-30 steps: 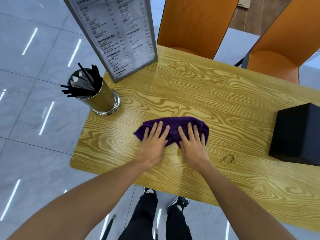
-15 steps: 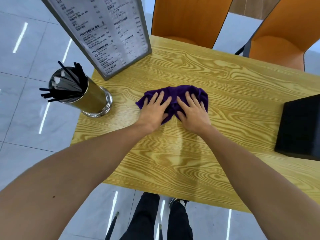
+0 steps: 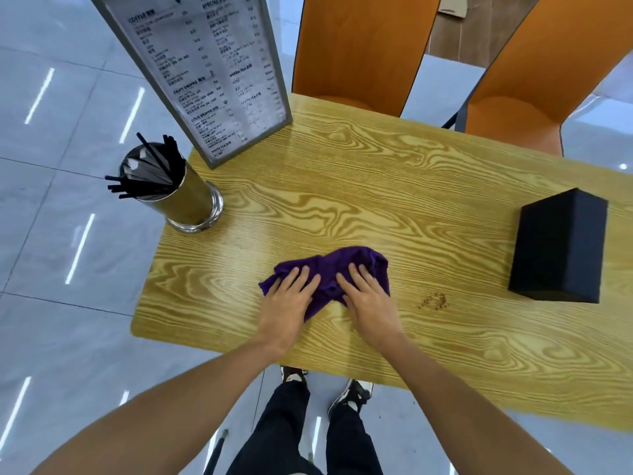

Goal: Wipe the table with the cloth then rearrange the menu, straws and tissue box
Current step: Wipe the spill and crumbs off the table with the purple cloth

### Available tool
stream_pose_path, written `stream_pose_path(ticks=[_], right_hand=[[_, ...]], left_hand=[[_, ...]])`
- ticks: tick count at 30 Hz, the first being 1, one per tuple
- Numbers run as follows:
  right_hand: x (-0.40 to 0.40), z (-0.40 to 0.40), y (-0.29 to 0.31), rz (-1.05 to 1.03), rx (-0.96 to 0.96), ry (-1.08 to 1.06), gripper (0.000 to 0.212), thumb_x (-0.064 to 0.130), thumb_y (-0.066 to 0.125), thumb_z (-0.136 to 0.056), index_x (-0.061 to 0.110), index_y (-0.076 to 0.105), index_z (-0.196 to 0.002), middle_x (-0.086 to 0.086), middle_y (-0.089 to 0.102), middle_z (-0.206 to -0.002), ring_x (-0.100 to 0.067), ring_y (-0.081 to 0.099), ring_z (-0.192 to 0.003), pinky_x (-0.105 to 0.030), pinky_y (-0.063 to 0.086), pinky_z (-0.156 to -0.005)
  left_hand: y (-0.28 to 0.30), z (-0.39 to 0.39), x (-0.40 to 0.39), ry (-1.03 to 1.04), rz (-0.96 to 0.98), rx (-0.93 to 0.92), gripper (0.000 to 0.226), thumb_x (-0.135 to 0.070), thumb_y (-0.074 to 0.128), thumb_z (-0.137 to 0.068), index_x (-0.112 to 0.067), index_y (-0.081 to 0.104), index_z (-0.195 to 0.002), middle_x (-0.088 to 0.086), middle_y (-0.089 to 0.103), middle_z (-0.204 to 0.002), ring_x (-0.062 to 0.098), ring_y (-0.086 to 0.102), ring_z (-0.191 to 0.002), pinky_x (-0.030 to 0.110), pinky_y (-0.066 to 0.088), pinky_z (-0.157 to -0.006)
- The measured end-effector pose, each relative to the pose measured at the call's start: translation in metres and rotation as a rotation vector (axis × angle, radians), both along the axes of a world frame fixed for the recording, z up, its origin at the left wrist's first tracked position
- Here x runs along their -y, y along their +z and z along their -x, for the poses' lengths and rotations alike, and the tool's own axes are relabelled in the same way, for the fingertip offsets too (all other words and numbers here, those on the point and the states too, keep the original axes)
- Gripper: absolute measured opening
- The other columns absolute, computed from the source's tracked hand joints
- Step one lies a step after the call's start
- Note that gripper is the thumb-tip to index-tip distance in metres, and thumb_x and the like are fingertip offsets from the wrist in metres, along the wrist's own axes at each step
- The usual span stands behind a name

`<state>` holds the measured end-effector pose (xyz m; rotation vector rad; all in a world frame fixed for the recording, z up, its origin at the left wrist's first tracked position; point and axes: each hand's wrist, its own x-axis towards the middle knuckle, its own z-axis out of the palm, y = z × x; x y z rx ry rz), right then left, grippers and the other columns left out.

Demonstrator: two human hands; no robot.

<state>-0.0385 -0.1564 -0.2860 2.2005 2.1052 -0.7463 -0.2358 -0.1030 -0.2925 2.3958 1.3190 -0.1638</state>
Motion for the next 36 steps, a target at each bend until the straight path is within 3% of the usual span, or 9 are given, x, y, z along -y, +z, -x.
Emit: stream_pose_path(ticks=[6,9,12,14,18,21,26,32,36], right_hand=[[0.058,0.018,0.015,0.038,0.013,0.031,0.053,0.013,0.056,-0.102,0.017,0.044,-0.153,-0.008,0.037,-0.161,-0.026,0.026,-0.153,-0.04,0.03,-0.121],[0.078,0.023,0.022,0.001,0.006,-0.008,0.048,0.008,0.07,-0.092,0.017,0.062,-0.139,-0.006,0.056,-0.148,-0.024,0.044,-0.143,-0.036,0.042,-0.111],[0.088,0.023,0.025,0.061,-0.082,-0.013,0.045,0.007,0.057,-0.098,0.017,0.058,-0.141,-0.005,0.055,-0.149,-0.022,0.042,-0.145,-0.033,0.036,-0.116],[0.08,0.015,0.029,0.087,-0.119,-0.009,0.041,0.012,0.05,-0.101,0.018,0.056,-0.141,-0.004,0.062,-0.141,-0.024,0.051,-0.135,-0.036,0.044,-0.107],[0.041,-0.012,0.051,0.137,-0.294,-0.131,0.031,0.018,0.046,-0.103,0.02,0.064,-0.128,-0.004,0.073,-0.114,-0.028,0.066,-0.102,-0.04,0.051,-0.083],[0.005,-0.048,0.069,0.136,-0.307,-0.143,0.028,0.019,0.045,-0.103,0.022,0.065,-0.123,-0.003,0.074,-0.11,-0.028,0.065,-0.099,-0.039,0.051,-0.082],[-0.049,-0.119,0.105,0.02,-0.204,-0.084,0.029,0.022,0.043,-0.105,0.028,0.063,-0.125,0.0,0.071,-0.107,-0.024,0.063,-0.094,-0.039,0.052,-0.073],[-0.077,-0.187,0.097,-0.026,-0.031,0.052,0.032,0.022,0.041,-0.106,0.027,0.058,-0.133,-0.003,0.066,-0.119,-0.027,0.06,-0.105,-0.039,0.047,-0.077],[-0.056,-0.215,0.052,0.167,0.205,0.251,0.038,0.028,0.039,-0.108,0.024,0.05,-0.144,-0.01,0.045,-0.151,-0.033,0.032,-0.145,-0.051,0.032,-0.112]], left_hand=[[0.007,0.014,0.057,-0.024,0.04,-0.015,0.063,-0.016,0.087,-0.075,-0.029,0.062,-0.131,-0.004,0.065,-0.134,0.017,0.06,-0.125,0.028,0.058,-0.083],[0.008,0.02,0.078,-0.022,0.011,0.023,0.056,-0.02,0.091,-0.071,-0.026,0.069,-0.122,-0.004,0.07,-0.125,0.017,0.064,-0.118,0.03,0.059,-0.077],[0.007,0.021,0.084,-0.02,-0.018,0.012,0.059,-0.029,0.084,-0.078,-0.021,0.064,-0.133,0.001,0.066,-0.133,0.022,0.061,-0.125,0.042,0.058,-0.088],[0.008,0.018,0.083,-0.011,-0.038,-0.004,0.059,-0.029,0.08,-0.082,-0.02,0.06,-0.137,0.004,0.063,-0.137,0.025,0.059,-0.128,0.047,0.055,-0.093],[0.023,-0.002,0.061,0.123,0.026,0.127,0.043,-0.015,0.073,-0.088,-0.024,0.064,-0.129,-0.004,0.071,-0.116,0.024,0.067,-0.108,0.038,0.057,-0.077],[0.043,-0.034,0.027,0.176,0.028,0.249,0.035,-0.024,0.055,-0.1,-0.034,0.059,-0.133,-0.01,0.069,-0.114,0.019,0.064,-0.101,0.036,0.054,-0.066],[0.072,-0.104,-0.028,0.216,-0.047,0.342,0.032,-0.029,0.052,-0.1,-0.036,0.059,-0.13,-0.01,0.069,-0.113,0.018,0.064,-0.102,0.037,0.057,-0.067],[0.063,-0.175,-0.046,0.264,0.03,0.305,0.033,-0.027,0.051,-0.1,-0.029,0.062,-0.132,0.001,0.069,-0.115,0.025,0.065,-0.1,0.04,0.056,-0.075],[0.026,-0.203,-0.015,0.158,0.124,0.131,0.034,-0.021,0.051,-0.101,-0.021,0.062,-0.133,0.007,0.057,-0.136,0.027,0.05,-0.128,0.045,0.045,-0.101]])
